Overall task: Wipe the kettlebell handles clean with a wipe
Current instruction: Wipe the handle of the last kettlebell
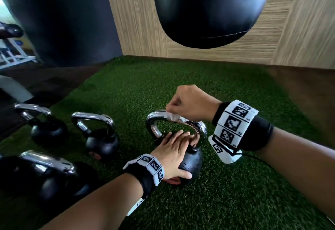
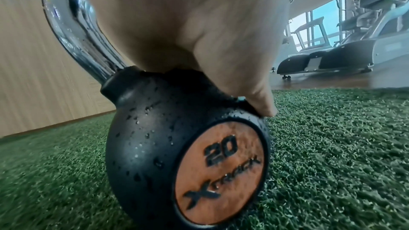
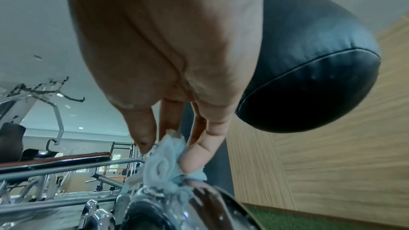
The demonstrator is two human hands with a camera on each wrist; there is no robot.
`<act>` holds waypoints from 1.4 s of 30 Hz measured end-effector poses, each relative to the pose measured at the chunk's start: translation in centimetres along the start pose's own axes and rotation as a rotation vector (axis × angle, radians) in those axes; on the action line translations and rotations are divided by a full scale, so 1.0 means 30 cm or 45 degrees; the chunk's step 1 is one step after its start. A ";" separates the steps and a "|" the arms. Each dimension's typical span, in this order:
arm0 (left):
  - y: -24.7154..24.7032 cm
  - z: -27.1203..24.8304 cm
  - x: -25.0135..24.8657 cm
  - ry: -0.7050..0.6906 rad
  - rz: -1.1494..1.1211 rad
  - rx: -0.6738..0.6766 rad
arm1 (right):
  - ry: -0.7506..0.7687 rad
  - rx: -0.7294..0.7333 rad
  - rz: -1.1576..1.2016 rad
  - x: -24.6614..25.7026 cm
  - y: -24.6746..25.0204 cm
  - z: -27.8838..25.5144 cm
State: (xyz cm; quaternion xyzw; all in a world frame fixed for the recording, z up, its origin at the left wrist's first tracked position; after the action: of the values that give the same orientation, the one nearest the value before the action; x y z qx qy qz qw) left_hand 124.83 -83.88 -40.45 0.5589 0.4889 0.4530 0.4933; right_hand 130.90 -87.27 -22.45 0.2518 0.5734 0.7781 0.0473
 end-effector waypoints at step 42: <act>0.005 -0.002 -0.004 0.050 -0.120 -0.077 | -0.740 -0.430 0.842 -0.368 -0.212 -0.431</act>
State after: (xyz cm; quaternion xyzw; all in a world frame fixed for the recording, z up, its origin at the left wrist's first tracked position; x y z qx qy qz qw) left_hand 124.77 -84.00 -40.29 0.5111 0.5104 0.4546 0.5212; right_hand 133.35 -100.34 -34.79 0.6172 0.2908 0.7311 -0.0043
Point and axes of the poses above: each hand's wrist, its own z-axis towards the middle knuckle, its own y-axis out of the back of the hand, x = y × z, the point moved 7 cm from there along z, towards the middle knuckle, and after that the axes turned 8 degrees about -z, right-handed, at the moved point
